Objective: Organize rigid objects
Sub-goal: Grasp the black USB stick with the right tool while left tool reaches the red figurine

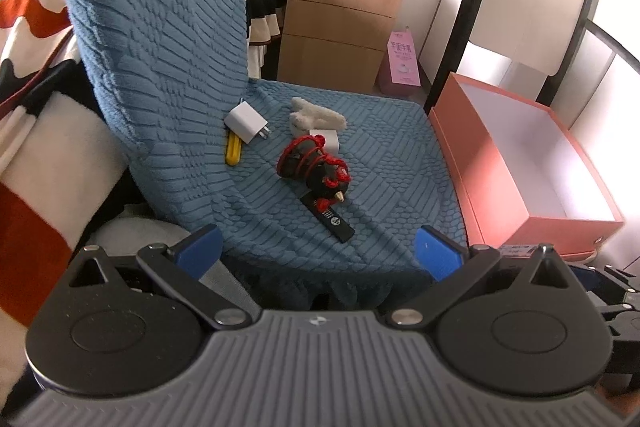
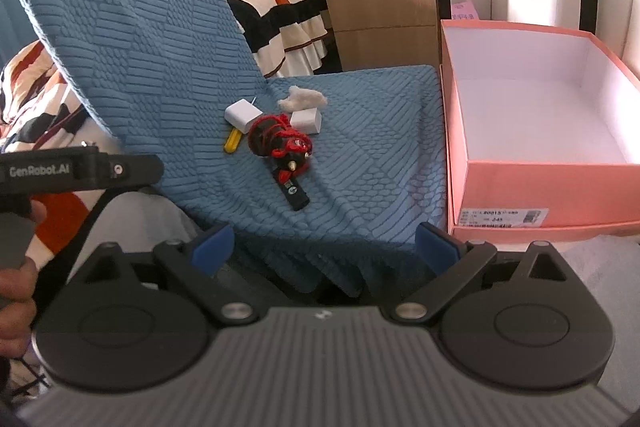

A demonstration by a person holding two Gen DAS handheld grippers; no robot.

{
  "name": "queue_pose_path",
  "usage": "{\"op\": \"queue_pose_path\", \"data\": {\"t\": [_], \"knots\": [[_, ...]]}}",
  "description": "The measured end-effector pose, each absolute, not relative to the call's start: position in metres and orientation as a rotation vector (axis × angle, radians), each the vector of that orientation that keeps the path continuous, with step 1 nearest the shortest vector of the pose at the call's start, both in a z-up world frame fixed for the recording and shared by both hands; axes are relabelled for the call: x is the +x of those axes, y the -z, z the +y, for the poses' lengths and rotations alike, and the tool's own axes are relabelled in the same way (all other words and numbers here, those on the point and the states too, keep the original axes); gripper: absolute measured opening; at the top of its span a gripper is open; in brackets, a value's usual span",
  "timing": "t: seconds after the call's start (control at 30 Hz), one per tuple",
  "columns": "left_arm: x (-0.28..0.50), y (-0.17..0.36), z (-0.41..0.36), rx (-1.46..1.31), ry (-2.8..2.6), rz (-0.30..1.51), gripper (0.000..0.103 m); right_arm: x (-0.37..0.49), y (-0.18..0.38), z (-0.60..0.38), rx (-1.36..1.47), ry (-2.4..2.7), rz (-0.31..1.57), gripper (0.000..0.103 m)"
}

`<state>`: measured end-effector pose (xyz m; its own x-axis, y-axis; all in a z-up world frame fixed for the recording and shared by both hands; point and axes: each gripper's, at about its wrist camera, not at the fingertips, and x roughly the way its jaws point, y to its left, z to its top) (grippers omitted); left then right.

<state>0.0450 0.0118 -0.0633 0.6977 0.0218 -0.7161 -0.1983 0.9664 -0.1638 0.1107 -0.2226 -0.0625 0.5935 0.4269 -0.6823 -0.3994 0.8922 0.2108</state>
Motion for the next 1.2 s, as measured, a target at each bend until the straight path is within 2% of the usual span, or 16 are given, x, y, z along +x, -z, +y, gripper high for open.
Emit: {"op": "queue_pose_path", "data": {"t": [0.23, 0.3, 0.43, 0.5, 0.63, 0.77, 0.87, 1.07, 1.2], "knots": [[0.064, 0.073, 0.007, -0.225, -0.118, 0.78, 0.103, 0.124, 0.07, -0.219, 0.036, -0.494, 0.772, 0.099], [0.071, 0.077, 0.005, -0.232, -0.12, 0.77, 0.103, 0.129, 0.076, -0.217, 0.036, -0.507, 0.766, 0.096], [0.089, 0.091, 0.002, -0.26, -0.09, 0.772, 0.103, 0.141, 0.091, -0.208, 0.012, -0.549, 0.76, 0.078], [0.098, 0.098, 0.002, -0.262, -0.085, 0.773, 0.103, 0.146, 0.099, -0.204, 0.01, -0.588, 0.747, 0.076], [0.117, 0.116, 0.004, -0.261, -0.099, 0.798, 0.102, 0.157, 0.119, -0.187, -0.045, -0.646, 0.741, 0.066], [0.136, 0.133, 0.012, -0.303, -0.095, 0.823, 0.101, 0.167, 0.139, -0.172, -0.105, -0.691, 0.705, 0.044], [0.152, 0.146, 0.017, -0.31, -0.112, 0.841, 0.094, 0.175, 0.154, -0.159, -0.153, -0.719, 0.678, 0.034], [0.176, 0.161, 0.027, -0.377, -0.115, 0.849, 0.082, 0.189, 0.173, -0.142, -0.17, -0.82, 0.648, 0.033], [0.189, 0.166, 0.027, -0.398, -0.112, 0.86, 0.08, 0.202, 0.186, -0.127, -0.202, -0.822, 0.666, 0.033]]}}
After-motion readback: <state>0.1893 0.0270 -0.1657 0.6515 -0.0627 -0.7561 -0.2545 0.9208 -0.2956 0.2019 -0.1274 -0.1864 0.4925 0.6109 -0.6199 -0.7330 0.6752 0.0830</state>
